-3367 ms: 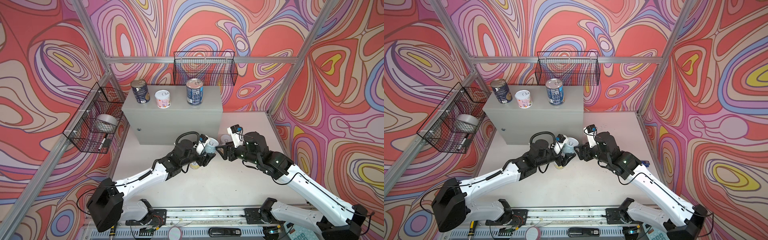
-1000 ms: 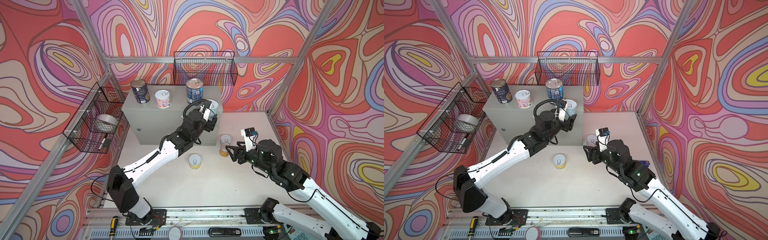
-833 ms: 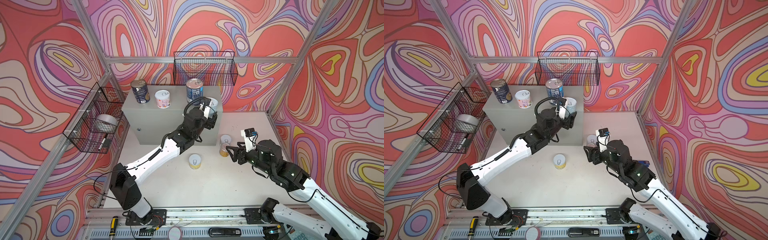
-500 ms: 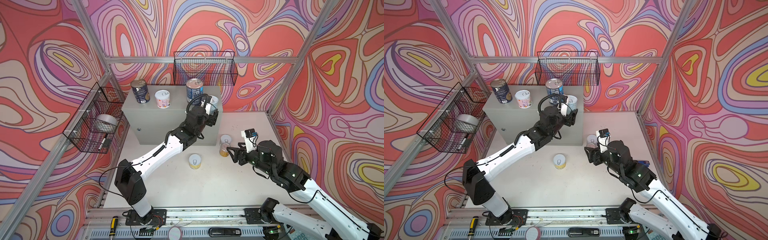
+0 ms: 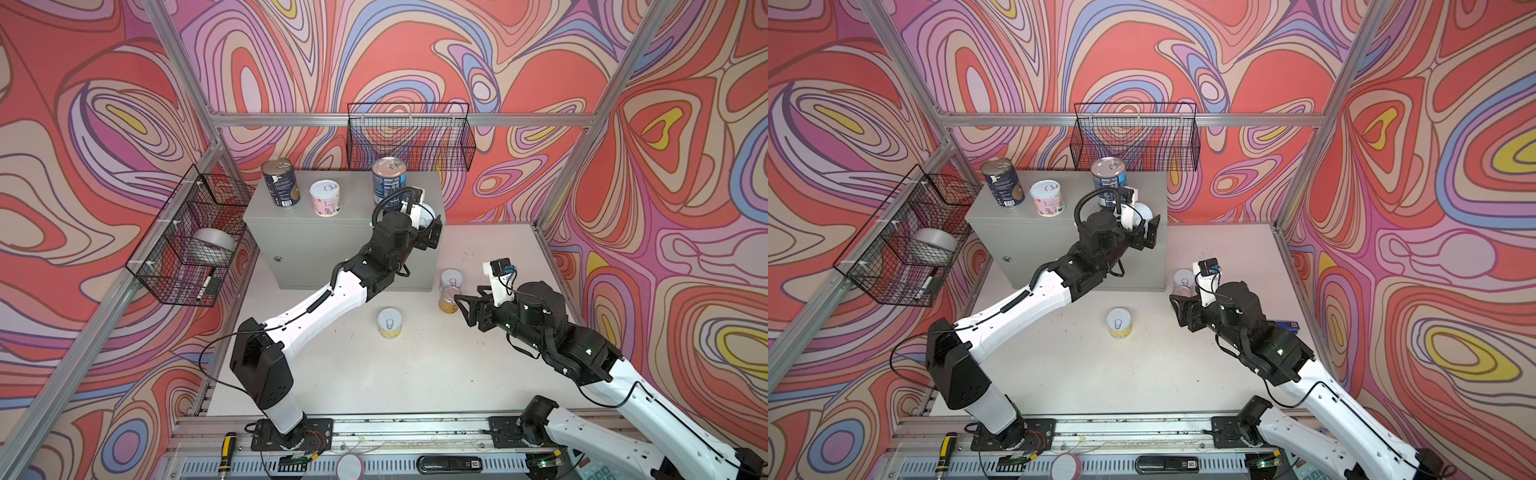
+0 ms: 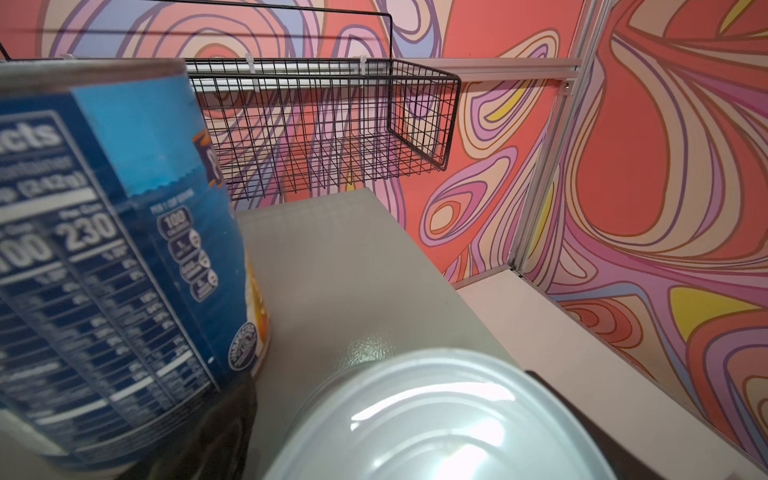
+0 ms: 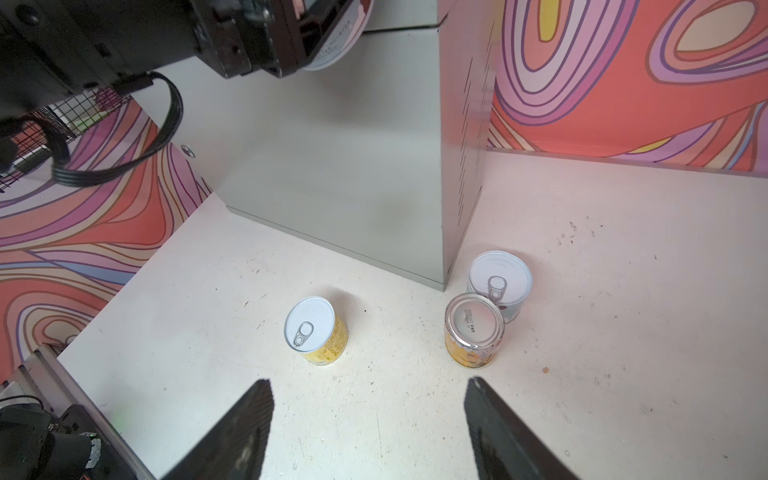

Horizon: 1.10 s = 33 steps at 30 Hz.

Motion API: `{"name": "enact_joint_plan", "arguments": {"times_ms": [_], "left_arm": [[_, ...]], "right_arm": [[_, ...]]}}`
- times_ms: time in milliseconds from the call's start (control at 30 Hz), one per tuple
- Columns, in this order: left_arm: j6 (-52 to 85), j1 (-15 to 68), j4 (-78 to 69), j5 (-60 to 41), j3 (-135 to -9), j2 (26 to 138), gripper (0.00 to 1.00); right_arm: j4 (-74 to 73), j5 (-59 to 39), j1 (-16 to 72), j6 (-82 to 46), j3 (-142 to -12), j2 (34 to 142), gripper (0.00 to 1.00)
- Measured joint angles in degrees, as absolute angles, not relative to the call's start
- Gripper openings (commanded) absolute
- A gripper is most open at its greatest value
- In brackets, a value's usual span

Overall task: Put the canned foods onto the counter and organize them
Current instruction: 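Carry the teal can with the left gripper up toward the cabinet top, then lower the teal can onto the cabinet top beside the Progresso can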

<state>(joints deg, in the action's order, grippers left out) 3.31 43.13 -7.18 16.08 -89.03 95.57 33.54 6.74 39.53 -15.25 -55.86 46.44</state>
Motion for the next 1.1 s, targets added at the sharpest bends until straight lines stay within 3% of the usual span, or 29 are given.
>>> {"name": "enact_joint_plan", "arguments": {"times_ms": [33,233,733,1100], "left_arm": [[3.05,43.13,-7.31,15.97,-89.14,95.72,0.78],[1.04,43.05,-8.4,16.16,-91.39,96.92,0.66],[0.1,42.81,-4.12,16.1,-99.96,102.45,0.65],[0.78,42.74,-0.75,16.51,-106.72,106.69,0.7]], "right_arm": [[33.61,6.81,39.53,-15.25,-55.86,46.44,0.76],[34.11,7.07,39.53,-15.25,-55.86,46.52,0.76],[34.2,7.05,39.53,-15.27,-55.86,47.53,0.76],[34.3,7.05,39.53,-15.25,-55.86,47.37,0.76]]}}
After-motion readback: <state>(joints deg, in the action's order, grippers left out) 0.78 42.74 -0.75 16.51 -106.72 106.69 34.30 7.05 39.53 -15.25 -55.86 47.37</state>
